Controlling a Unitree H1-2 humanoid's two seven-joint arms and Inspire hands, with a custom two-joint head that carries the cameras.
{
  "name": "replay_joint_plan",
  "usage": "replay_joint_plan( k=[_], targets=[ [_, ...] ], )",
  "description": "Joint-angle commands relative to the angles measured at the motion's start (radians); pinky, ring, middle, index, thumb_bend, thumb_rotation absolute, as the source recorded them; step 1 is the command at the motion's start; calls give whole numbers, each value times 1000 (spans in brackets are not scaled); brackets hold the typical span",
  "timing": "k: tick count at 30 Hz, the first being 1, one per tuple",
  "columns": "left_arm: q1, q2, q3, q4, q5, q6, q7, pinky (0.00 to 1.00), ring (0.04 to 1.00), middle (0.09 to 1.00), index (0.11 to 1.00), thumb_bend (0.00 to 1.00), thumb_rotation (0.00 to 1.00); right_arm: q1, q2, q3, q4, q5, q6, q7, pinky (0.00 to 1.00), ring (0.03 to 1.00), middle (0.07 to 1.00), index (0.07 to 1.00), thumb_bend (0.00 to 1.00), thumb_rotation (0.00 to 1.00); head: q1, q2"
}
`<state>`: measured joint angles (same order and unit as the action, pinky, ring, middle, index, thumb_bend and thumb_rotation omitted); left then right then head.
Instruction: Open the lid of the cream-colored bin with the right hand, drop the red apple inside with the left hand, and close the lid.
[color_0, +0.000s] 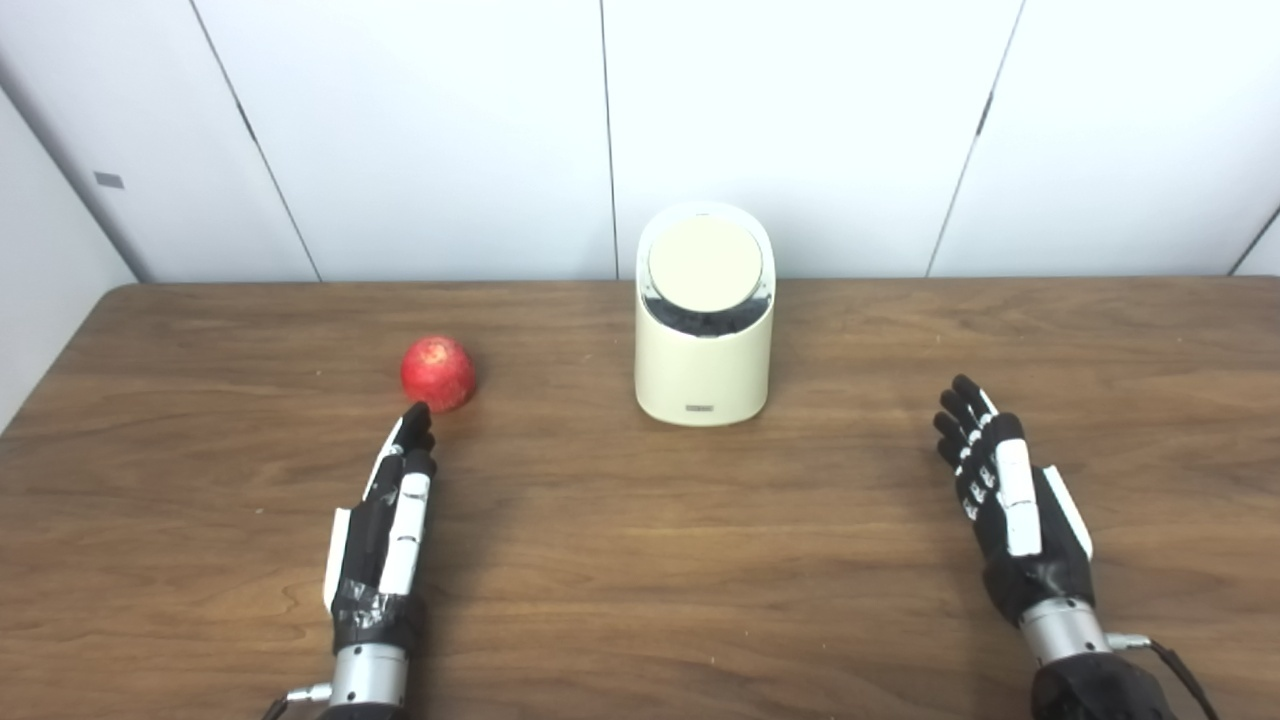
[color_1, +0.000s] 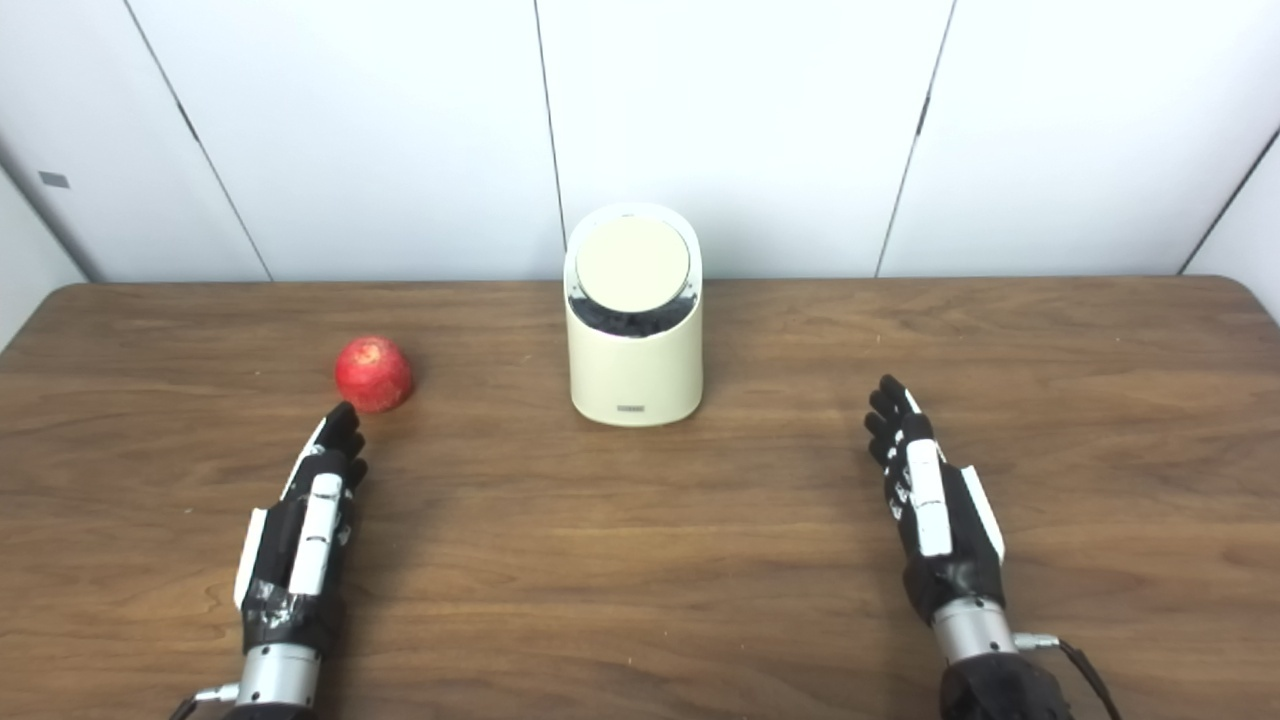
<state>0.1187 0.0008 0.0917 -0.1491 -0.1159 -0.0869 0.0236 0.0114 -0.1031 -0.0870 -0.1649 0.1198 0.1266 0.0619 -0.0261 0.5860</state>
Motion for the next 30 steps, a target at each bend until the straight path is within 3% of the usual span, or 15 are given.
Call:
replay_joint_plan(
  k=[1, 6, 23, 30],
  targets=[
    [-4, 13, 4, -8, -1, -9, -8, 1000, 980, 968, 942, 447, 737, -11, 7, 0, -25, 3, -1, -6, 1000, 957, 957, 950, 534, 1000, -6, 4],
    [-3, 17, 10, -13, -7, -5, -8, 1000, 980, 966, 937, 436, 773, -8, 12, 11, -37, -14, 0, -9, 993, 959, 958, 949, 532, 1000, -15, 10],
    [1, 19, 2, -23, -1, 5, -7, 1000, 976, 959, 935, 452, 760, -5, 8, 13, -50, -20, 10, -15, 998, 962, 962, 956, 503, 1000, 1, 11],
    [1, 16, -6, -13, 12, -15, -8, 988, 970, 961, 944, 481, 697, -4, 2, 6, -38, 2, 9, -4, 1000, 971, 967, 959, 508, 1000, 35, 0]
  ],
)
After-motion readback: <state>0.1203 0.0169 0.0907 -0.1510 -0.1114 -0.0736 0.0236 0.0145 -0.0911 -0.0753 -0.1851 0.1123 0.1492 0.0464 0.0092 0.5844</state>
